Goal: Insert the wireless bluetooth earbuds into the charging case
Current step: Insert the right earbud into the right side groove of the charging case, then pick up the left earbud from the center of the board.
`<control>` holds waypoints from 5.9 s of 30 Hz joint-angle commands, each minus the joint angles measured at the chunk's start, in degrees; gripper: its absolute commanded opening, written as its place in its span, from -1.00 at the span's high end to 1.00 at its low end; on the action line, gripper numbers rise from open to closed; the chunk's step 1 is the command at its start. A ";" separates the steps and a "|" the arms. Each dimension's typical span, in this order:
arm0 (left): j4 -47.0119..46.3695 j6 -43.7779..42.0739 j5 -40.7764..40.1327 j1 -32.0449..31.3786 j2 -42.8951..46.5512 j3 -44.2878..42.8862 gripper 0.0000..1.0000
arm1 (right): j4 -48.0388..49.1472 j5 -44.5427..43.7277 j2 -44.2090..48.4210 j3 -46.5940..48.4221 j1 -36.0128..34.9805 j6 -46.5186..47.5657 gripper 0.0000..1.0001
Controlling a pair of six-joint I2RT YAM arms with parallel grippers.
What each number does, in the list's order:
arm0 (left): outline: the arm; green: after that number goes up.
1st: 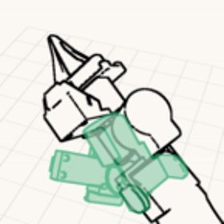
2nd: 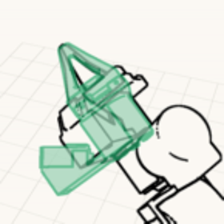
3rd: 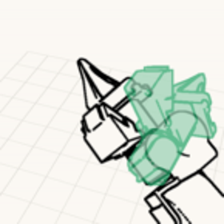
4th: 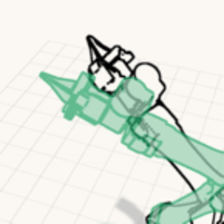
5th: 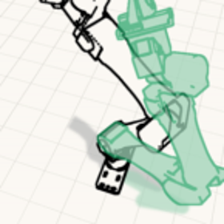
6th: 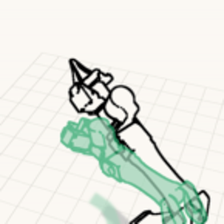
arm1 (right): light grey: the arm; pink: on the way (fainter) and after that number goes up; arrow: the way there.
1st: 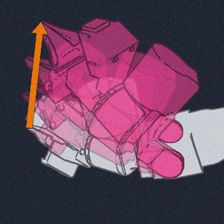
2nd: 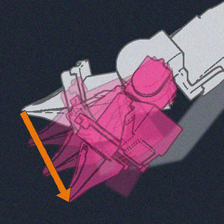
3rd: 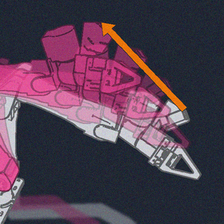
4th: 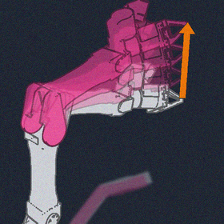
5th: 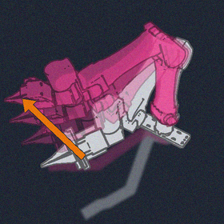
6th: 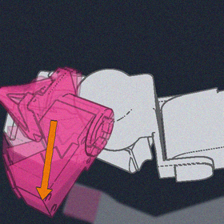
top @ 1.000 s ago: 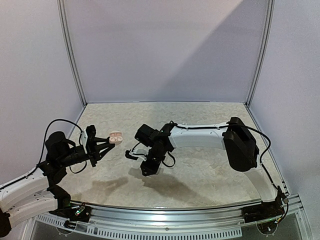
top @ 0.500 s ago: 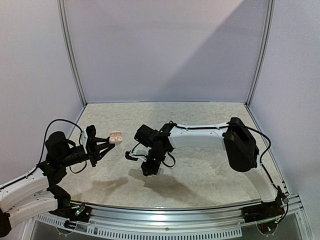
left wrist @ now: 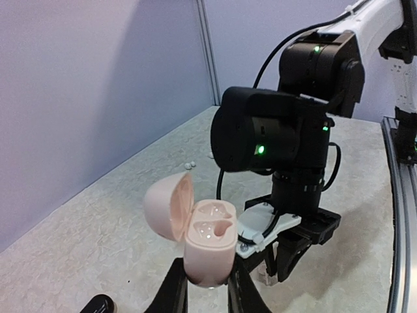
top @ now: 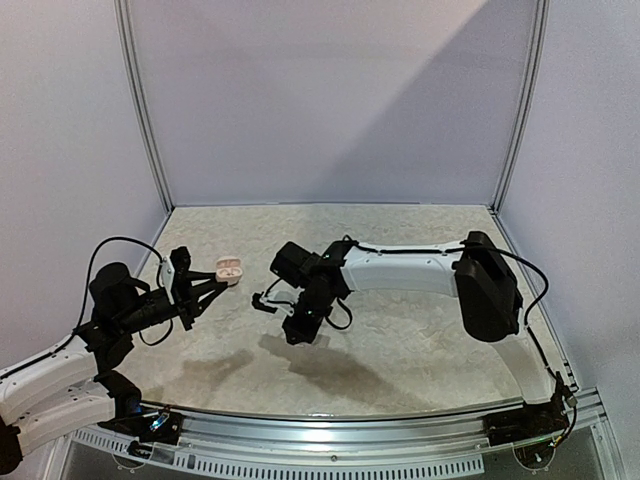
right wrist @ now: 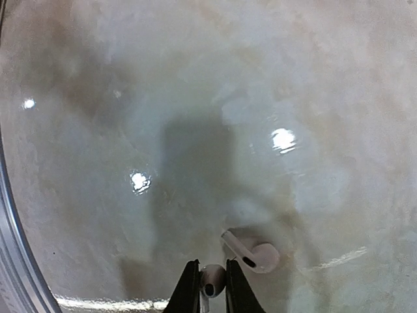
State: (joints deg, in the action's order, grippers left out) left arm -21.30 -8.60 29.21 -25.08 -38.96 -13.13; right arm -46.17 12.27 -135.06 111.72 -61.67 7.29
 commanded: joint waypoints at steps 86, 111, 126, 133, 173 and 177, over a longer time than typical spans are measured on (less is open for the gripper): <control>-25.17 17.85 0.46 -3.13 -2.18 -9.10 1.00 | 77.01 11.59 19.54 -15.07 -1.97 -13.42 1.00; -23.97 16.17 1.07 -3.13 -1.73 -8.74 1.00 | 74.91 7.69 20.60 -16.88 -1.12 -12.54 0.59; -22.24 16.64 0.93 -3.18 -2.08 -8.56 1.00 | 71.13 5.41 22.24 -16.08 -1.10 -8.86 0.19; -21.50 16.95 0.49 -3.14 -2.26 -8.44 1.00 | 69.01 4.63 23.41 -15.68 -1.09 -7.03 0.01; -10.38 15.14 -9.57 -1.55 3.98 -2.46 1.00 | -5.05 -16.97 -9.01 19.78 2.73 -29.51 -0.04; -10.63 15.12 -9.52 -1.50 3.91 -2.26 1.00 | -5.76 -17.20 -11.95 19.50 1.09 -26.47 -0.01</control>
State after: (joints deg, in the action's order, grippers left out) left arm -32.23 7.09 20.03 -26.98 -35.44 -16.32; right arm -47.18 -3.97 -143.39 130.04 -58.76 -23.16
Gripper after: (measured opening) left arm 0.161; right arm 0.514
